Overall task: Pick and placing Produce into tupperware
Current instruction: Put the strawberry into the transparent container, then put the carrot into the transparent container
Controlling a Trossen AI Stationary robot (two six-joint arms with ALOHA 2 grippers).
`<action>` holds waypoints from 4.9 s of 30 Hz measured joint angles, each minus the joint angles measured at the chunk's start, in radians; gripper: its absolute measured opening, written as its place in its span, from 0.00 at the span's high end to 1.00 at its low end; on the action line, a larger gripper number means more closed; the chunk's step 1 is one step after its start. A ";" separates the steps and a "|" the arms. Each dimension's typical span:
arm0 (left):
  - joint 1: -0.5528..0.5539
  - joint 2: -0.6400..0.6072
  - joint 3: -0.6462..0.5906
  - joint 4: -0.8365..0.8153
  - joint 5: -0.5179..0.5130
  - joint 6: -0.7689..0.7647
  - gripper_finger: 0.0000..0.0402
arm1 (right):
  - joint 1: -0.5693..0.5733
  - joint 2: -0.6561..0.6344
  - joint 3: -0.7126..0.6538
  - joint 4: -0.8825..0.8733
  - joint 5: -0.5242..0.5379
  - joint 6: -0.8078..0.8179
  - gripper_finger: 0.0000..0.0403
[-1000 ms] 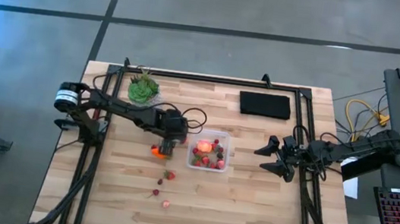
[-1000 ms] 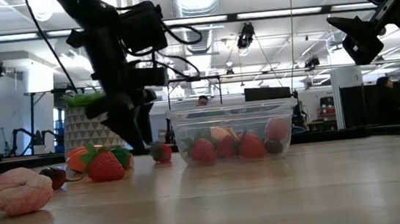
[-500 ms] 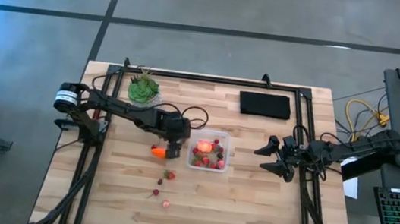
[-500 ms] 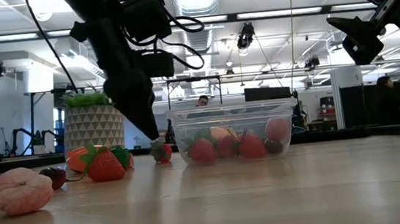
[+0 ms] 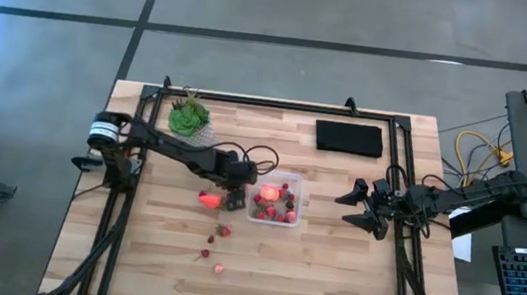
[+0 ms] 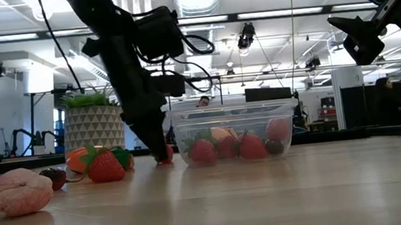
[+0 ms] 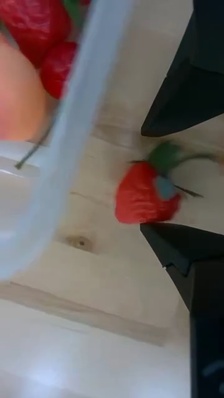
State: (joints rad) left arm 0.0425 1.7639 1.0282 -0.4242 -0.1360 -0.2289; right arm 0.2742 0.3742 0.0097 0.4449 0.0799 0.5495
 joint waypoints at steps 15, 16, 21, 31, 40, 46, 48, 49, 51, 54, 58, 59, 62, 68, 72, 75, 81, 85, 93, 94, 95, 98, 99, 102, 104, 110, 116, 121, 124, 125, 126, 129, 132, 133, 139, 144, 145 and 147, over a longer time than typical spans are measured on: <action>0.010 0.003 -0.003 0.044 0.000 0.089 0.58 | 0.000 0.002 0.000 0.001 0.000 0.000 0.24; 0.010 0.003 -0.005 0.041 0.000 0.096 0.59 | 0.000 0.002 0.000 0.000 0.000 0.000 0.23; 0.013 0.003 -0.006 0.022 0.000 0.136 0.65 | 0.000 0.002 0.000 0.000 0.000 0.000 0.22; 0.027 -0.002 -0.008 0.019 0.000 0.201 0.67 | 0.000 0.002 0.000 0.000 0.000 0.000 0.23; 0.027 -0.213 0.005 -0.058 0.001 0.217 0.67 | 0.000 0.002 0.000 0.000 0.000 0.000 0.23; 0.022 -0.364 0.014 0.103 0.066 0.242 0.67 | 0.000 0.002 0.000 0.001 0.000 0.000 0.24; 0.022 -0.361 0.022 0.146 0.088 0.239 0.67 | 0.000 0.002 0.000 0.000 0.000 0.000 0.24; 0.022 -0.345 0.028 0.150 0.103 0.237 0.67 | 0.000 0.002 0.000 0.000 0.000 0.000 0.23; 0.016 -0.298 0.054 0.162 0.138 0.231 0.67 | 0.000 0.001 0.000 0.000 0.000 0.000 0.23; -0.010 -0.216 0.111 0.158 0.191 0.213 0.67 | 0.000 0.000 0.000 0.000 0.000 0.000 0.22; -0.048 -0.110 0.210 0.161 0.216 0.222 0.67 | 0.000 0.001 0.000 -0.001 0.000 0.000 0.23; -0.054 -0.088 0.235 0.155 0.217 0.233 0.67 | 0.000 0.001 0.000 0.000 0.000 0.000 0.23; -0.062 -0.029 0.287 0.133 0.213 0.242 0.66 | 0.000 0.001 0.000 0.000 0.000 0.000 0.24; -0.064 0.010 0.308 0.088 0.169 0.237 0.52 | 0.000 0.001 0.000 0.000 0.000 0.000 0.23; -0.064 -0.020 0.303 0.034 0.091 0.237 0.39 | 0.000 0.001 0.000 0.001 0.000 0.000 0.22; -0.061 -0.062 0.303 -0.005 0.068 0.244 0.32 | 0.000 0.000 0.000 0.000 0.000 0.000 0.23; -0.057 -0.169 0.286 -0.308 0.050 0.372 0.29 | 0.000 -0.001 0.000 -0.002 0.000 0.000 0.23; -0.055 -0.227 0.203 -0.467 0.057 0.401 0.29 | 0.000 0.002 0.000 0.000 0.000 0.000 0.22; -0.107 -0.343 -0.060 -0.422 0.116 0.426 0.29 | 0.000 0.001 0.000 -0.001 0.000 0.000 0.23; -0.116 -0.359 -0.086 -0.398 0.115 0.424 0.29 | 0.000 0.002 0.000 -0.001 0.000 0.000 0.23; -0.125 -0.374 -0.109 -0.380 0.112 0.422 0.29 | 0.000 0.002 0.000 -0.001 0.000 0.000 0.23; -0.152 -0.405 -0.160 -0.345 0.116 0.421 0.29 | 0.000 0.002 0.000 -0.001 0.000 0.000 0.22; -0.157 -0.410 -0.173 -0.324 0.118 0.420 0.29 | 0.000 0.001 0.000 -0.001 0.000 0.000 0.22; -0.158 -0.410 -0.192 -0.283 0.115 0.384 0.29 | 0.000 0.002 0.000 -0.001 0.000 0.000 0.23; -0.158 -0.397 -0.195 -0.248 0.109 0.342 0.29 | 0.000 0.002 0.000 0.000 0.000 0.000 0.23; -0.158 -0.313 -0.200 -0.230 0.105 0.312 0.29 | 0.000 0.002 0.000 -0.001 0.000 0.000 0.24; -0.158 -0.231 -0.200 -0.222 0.096 0.261 0.29 | 0.000 0.002 0.000 -0.001 0.000 0.000 0.22; -0.158 -0.202 -0.200 -0.164 0.095 0.260 0.35 | 0.000 0.002 0.000 -0.001 0.000 0.000 0.23; -0.158 -0.198 -0.201 -0.144 0.095 0.260 0.43 | 0.000 0.002 0.000 0.000 0.000 0.000 0.23; -0.158 -0.199 -0.201 -0.136 0.095 0.260 0.45 | 0.000 0.002 0.000 -0.001 0.000 0.000 0.24; -0.158 -0.199 -0.201 -0.129 0.094 0.260 0.48 | 0.000 0.001 0.000 -0.001 0.000 0.000 0.24; -0.158 -0.199 -0.202 -0.127 0.081 0.260 0.56 | 0.000 0.002 0.000 -0.001 0.000 0.000 0.24; -0.158 -0.200 -0.202 -0.126 0.070 0.261 0.62 | 0.000 0.002 0.000 -0.001 0.000 0.000 0.23; -0.158 -0.200 -0.202 -0.126 0.070 0.261 0.64 | 0.000 0.002 0.000 -0.001 0.000 0.000 0.23; -0.158 -0.228 -0.181 -0.172 0.070 0.261 0.64 | 0.000 0.002 0.000 -0.001 0.000 0.000 0.24; -0.158 -0.297 -0.075 -0.179 0.033 0.274 0.61 | 0.000 0.002 0.000 0.000 0.000 0.000 0.24; -0.158 -0.307 -0.049 -0.169 0.017 0.291 0.61 | 0.000 0.002 0.000 -0.001 0.000 0.000 0.23; -0.156 -0.322 0.005 -0.114 0.000 0.337 0.61 | 0.000 0.001 0.000 -0.001 0.000 0.000 0.23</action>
State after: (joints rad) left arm -0.1130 1.4421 1.0328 -0.5385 -0.1361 0.1086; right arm 0.2745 0.3756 0.0097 0.4442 0.0799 0.5495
